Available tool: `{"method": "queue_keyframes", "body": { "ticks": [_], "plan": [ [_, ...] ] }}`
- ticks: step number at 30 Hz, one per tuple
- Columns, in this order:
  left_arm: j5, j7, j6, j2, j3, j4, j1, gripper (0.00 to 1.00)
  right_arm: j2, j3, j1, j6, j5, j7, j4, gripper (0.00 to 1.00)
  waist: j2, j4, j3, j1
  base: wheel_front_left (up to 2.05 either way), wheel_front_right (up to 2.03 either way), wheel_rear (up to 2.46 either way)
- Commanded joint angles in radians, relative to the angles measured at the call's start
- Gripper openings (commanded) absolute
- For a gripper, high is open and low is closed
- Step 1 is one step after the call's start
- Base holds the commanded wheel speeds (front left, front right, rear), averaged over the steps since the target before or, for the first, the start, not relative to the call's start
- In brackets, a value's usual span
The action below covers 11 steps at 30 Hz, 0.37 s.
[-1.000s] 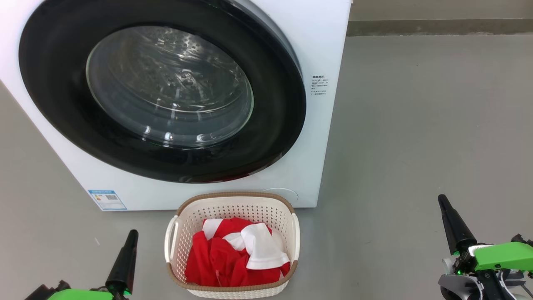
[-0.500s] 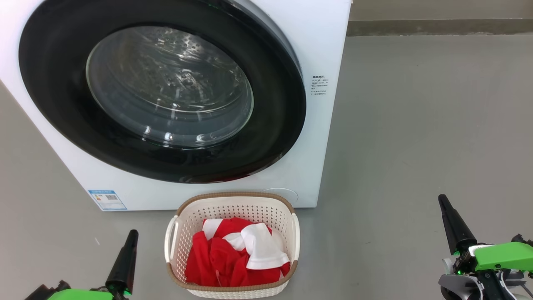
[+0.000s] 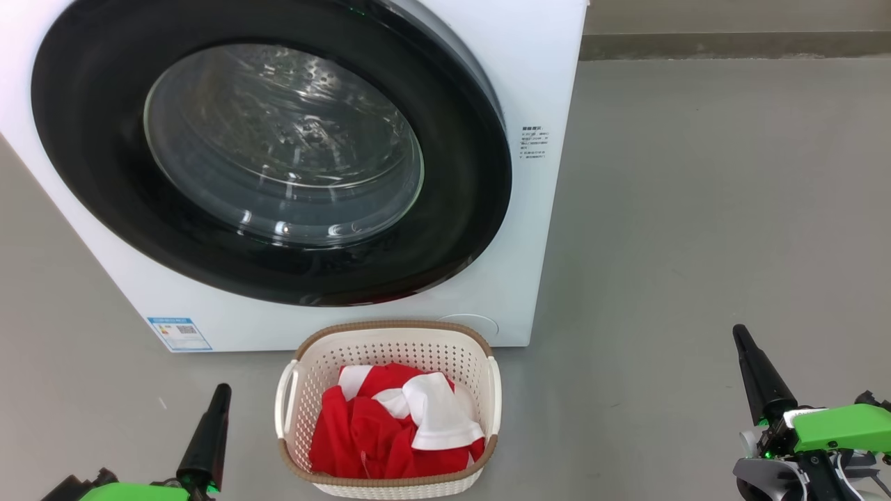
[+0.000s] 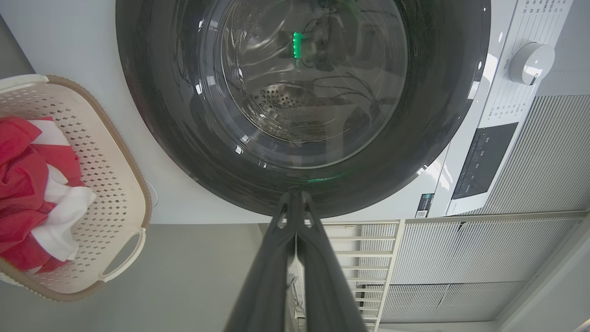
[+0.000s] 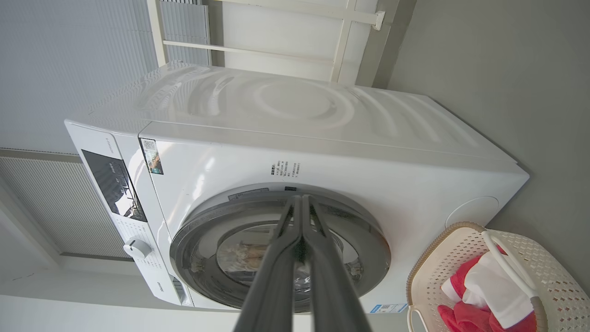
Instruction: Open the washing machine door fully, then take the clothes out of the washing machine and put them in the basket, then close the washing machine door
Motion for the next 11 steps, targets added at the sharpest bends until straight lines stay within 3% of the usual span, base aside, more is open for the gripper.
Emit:
{"method": "queue_keyframes", "body": {
  "ticks": [1, 11],
  "plan": [
    [-0.011, 0.003, -0.007, 0.011, 0.035, -0.027, -0.039, 0.0, -0.009, 0.017, -0.044, 0.001, -0.003, 0.006, -0.029, 0.0, 0.0, 0.0, 0.0, 0.0, 0.0, 0.0, 0.0],
    [-0.011, 0.003, -0.007, 0.011, 0.035, -0.027, -0.039, 0.0, -0.009, 0.017, -0.044, 0.001, -0.003, 0.006, -0.029, 0.0, 0.0, 0.0, 0.0, 0.0, 0.0, 0.0, 0.0]
  ]
}}
